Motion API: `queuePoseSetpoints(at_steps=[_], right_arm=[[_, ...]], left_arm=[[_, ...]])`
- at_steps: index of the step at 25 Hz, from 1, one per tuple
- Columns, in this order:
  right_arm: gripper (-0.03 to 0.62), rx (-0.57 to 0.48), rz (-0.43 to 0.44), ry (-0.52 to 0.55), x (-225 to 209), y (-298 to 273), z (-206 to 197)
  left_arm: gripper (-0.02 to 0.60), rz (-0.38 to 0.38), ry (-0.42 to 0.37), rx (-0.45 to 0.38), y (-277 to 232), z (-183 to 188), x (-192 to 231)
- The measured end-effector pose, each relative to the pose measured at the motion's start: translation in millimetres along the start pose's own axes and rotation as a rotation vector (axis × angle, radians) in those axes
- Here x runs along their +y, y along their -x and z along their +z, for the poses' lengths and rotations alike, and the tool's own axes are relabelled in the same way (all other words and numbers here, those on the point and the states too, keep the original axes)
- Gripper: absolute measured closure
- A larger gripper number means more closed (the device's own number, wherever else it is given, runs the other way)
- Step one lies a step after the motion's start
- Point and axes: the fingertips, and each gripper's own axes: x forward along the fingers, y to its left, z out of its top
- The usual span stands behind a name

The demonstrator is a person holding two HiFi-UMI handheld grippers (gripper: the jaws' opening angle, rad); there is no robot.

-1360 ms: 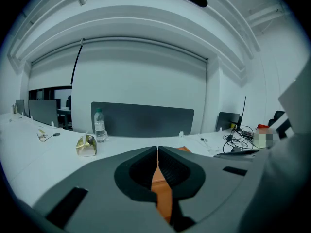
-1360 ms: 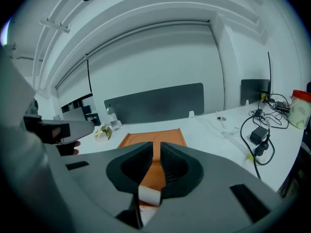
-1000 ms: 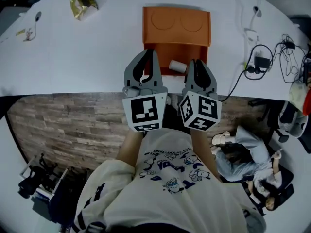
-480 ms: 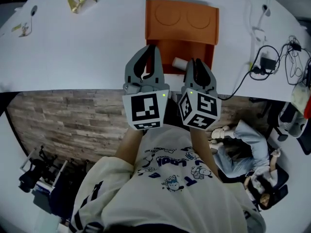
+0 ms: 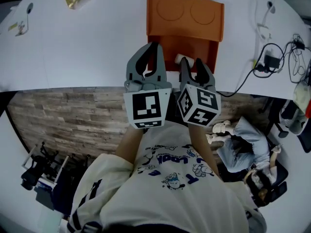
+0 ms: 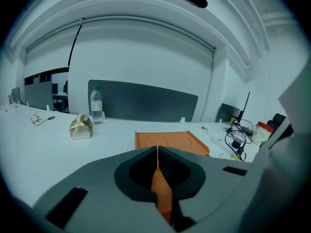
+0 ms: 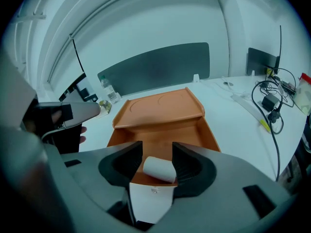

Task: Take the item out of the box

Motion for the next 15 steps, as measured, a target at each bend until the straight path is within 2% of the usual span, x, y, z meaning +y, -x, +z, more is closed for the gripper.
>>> queuePoseSetpoints(at_steps=[15], right_arm=[[0.344,0.101,-0.029,-0.008,3,-13,-20]], left_arm=[[0.560,-0.009,0.020,0.033,-6,-13,8]])
